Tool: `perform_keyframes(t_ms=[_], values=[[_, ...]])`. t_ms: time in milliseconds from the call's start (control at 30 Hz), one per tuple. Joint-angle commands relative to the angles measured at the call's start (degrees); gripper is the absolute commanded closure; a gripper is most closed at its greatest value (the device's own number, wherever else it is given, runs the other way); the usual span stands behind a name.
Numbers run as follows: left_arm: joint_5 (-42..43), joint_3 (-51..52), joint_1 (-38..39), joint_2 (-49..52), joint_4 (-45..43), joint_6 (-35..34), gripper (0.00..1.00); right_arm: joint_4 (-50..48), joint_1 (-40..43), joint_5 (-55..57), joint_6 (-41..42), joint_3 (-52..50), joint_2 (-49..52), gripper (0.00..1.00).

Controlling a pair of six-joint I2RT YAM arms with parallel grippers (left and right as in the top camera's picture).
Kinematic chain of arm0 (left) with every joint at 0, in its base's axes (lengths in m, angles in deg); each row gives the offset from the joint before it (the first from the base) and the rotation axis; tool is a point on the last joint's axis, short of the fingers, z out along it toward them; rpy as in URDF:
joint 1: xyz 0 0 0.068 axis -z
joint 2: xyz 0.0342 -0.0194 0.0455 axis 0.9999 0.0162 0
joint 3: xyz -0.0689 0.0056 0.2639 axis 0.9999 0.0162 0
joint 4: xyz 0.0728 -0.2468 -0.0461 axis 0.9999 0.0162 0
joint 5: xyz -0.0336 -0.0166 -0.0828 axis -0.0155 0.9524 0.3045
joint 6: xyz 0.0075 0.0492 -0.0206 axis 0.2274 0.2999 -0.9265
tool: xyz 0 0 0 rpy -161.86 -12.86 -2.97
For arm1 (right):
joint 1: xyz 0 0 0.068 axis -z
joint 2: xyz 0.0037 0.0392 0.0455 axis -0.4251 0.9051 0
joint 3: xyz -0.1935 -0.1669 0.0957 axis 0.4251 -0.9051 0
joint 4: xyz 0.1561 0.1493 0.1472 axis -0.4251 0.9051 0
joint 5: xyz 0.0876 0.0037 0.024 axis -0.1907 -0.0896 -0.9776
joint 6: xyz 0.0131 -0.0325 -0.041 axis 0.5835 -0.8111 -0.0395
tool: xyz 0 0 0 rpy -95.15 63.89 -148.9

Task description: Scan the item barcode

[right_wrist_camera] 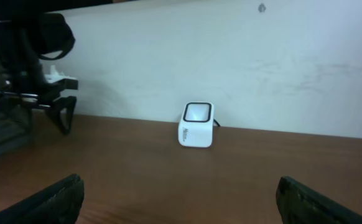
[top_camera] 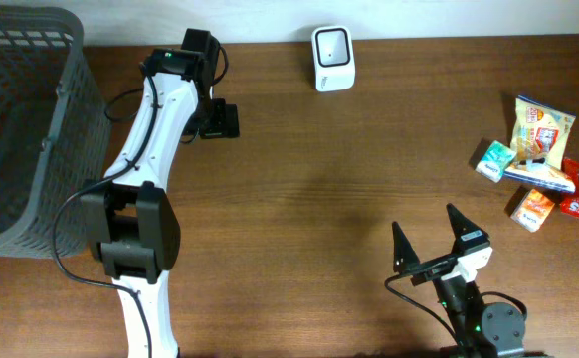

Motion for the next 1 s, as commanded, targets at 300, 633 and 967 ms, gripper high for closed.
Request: perform_keyframes(t_ms=[300, 633, 967], values=[[0.2, 0.2, -0.2, -0.9, -0.1, -0.5, 0.01, 6.5, 3.1, 3.9, -0.9, -1.2, -0.6, 0.02], [0.2, 0.2, -0.2, -0.9, -0.1, -0.5, 0.01, 7.9, 3.5, 4.0, -0.9, -1.2, -0.6, 0.02], [0.2, 0.2, -0.2, -0.9, -0.1, -0.5, 0.01, 7.8, 3.5, 4.0, -0.9, -1.2, -0.6, 0.01]])
